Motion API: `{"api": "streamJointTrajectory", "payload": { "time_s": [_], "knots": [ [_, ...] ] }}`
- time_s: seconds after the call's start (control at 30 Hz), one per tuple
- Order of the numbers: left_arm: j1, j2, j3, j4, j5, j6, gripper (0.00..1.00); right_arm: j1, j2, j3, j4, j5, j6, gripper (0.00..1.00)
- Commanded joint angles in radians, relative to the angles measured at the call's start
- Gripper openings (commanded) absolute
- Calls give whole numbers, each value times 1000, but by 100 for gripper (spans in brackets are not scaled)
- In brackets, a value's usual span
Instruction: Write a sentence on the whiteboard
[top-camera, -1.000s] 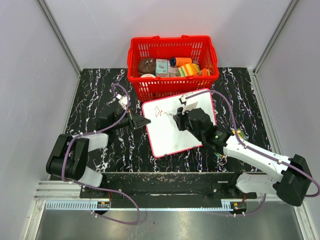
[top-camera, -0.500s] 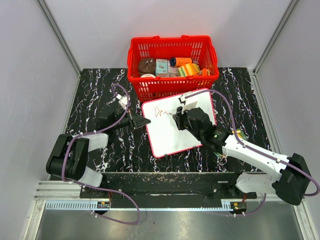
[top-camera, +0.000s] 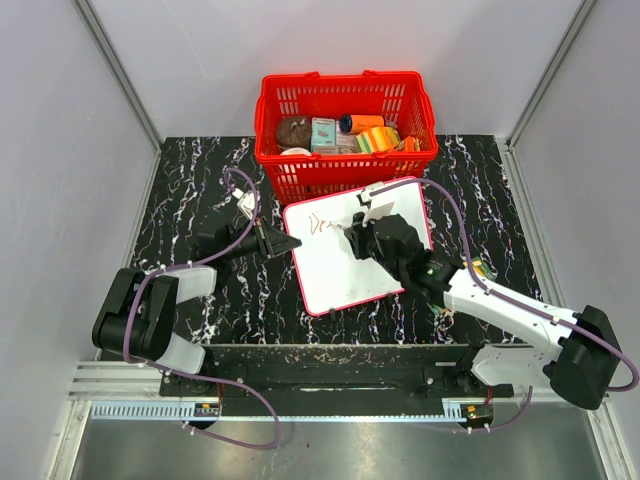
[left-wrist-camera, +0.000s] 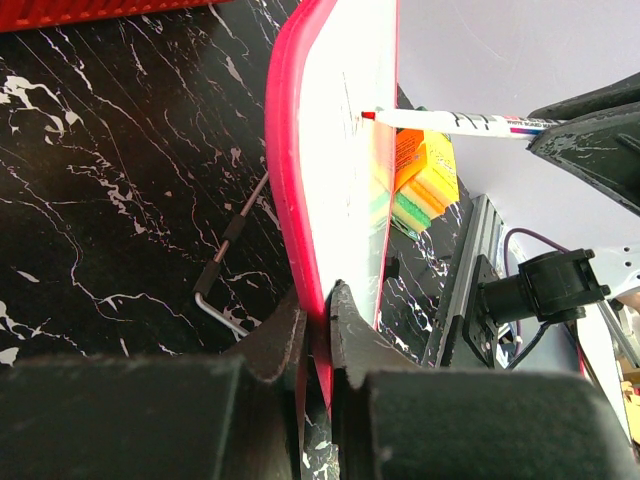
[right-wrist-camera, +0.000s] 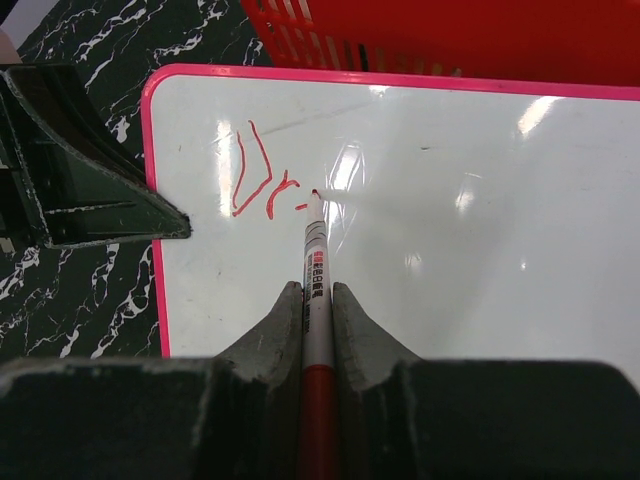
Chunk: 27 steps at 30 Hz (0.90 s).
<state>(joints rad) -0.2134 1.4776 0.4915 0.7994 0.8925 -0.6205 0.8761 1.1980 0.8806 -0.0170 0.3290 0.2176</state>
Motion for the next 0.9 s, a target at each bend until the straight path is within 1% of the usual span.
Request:
{"api": "streamJointTrajectory", "payload": {
  "time_s": [0.0, 0.37, 0.87],
  "knots": [
    [-26, -13, 18, 8, -4, 153, 0, -9, 9, 29, 52, -1, 5, 0],
    [-27, -11, 18, 4, -7, 157, 0, -9, 8, 23, 28, -48, 6, 0],
    [-27, -11, 18, 0, -7, 157, 0, -9, -26, -22, -35, -56, 25, 0]
  ]
}}
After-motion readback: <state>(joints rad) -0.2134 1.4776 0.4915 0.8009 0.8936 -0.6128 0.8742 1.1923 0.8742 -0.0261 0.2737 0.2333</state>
